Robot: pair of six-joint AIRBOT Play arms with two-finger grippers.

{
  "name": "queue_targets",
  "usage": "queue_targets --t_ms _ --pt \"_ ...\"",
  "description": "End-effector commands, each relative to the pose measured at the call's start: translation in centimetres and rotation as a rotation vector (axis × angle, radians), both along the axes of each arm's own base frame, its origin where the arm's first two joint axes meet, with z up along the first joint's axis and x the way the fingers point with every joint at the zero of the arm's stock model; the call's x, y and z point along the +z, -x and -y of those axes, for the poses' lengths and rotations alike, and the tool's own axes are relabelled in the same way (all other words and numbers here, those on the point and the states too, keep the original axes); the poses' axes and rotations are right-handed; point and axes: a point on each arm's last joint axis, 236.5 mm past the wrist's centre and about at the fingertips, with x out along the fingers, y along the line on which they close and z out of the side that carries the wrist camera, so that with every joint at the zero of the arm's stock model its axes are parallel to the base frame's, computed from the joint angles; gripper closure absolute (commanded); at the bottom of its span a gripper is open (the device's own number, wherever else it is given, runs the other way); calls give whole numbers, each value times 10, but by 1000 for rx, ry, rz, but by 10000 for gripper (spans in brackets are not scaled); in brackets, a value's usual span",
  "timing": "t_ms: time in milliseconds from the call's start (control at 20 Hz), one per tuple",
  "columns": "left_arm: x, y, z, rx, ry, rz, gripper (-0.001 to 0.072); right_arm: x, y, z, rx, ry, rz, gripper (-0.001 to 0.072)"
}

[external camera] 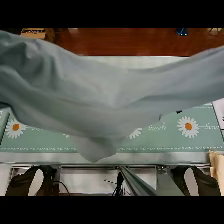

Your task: Fold the shirts.

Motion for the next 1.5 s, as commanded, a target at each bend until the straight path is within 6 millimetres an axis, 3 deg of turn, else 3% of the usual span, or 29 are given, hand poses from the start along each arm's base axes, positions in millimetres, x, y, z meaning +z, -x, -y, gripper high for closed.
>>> queue_targets --t_ms 0,100,250,350,450,550,650,750,850,950,1050,1200,1250,1400,1450 --pt "-42 1 3 -27 9 -167 690 -58 10 35 -114 109 -264 686" --pt "-95 -12 -1 -46 37 -332 689 -87 0 42 -96 106 -391 686" --pt "-179 -35 5 -113 152 -540 689 -126 -42 35 18 65 -539 686" --pt "-214 -47 21 -197 292 -590 689 -163 -76 14 147 10 -657 686" --pt "-246 -58 28 -223 390 -613 690 -192 -124 -4 227 1 -691 686" --pt "-280 -67 21 -183 395 -625 689 -206 -187 -13 221 -9 -608 685" --pt "-309 -72 16 -165 364 -619 689 -208 -240 -23 189 -135 -499 685" --pt "-339 -68 15 -156 374 -680 689 -219 -276 -35 180 -207 -444 685" --pt "-363 -65 13 -132 388 -729 689 -246 -299 -37 163 -196 -453 685" --pt "-378 -66 10 -102 406 -754 689 -283 -301 -44 183 -224 -551 679" --pt "-387 -65 10 -97 415 -780 689 -313 -290 -51 219 -215 -666 480" --pt "-389 -68 8 -86 416 -781 689 -319 -252 -47 299 -139 -789 418" --pt "-389 -68 8 -85 416 -780 689 -318 -234 -38 321 -81 -833 341" --pt "-389 -67 8 -95 395 -771 689 -345 -155 38 205 136 -1138 331" --pt "-390 -67 7 -95 394 -772 689 -361 -127 51 175 112 -1228 331"
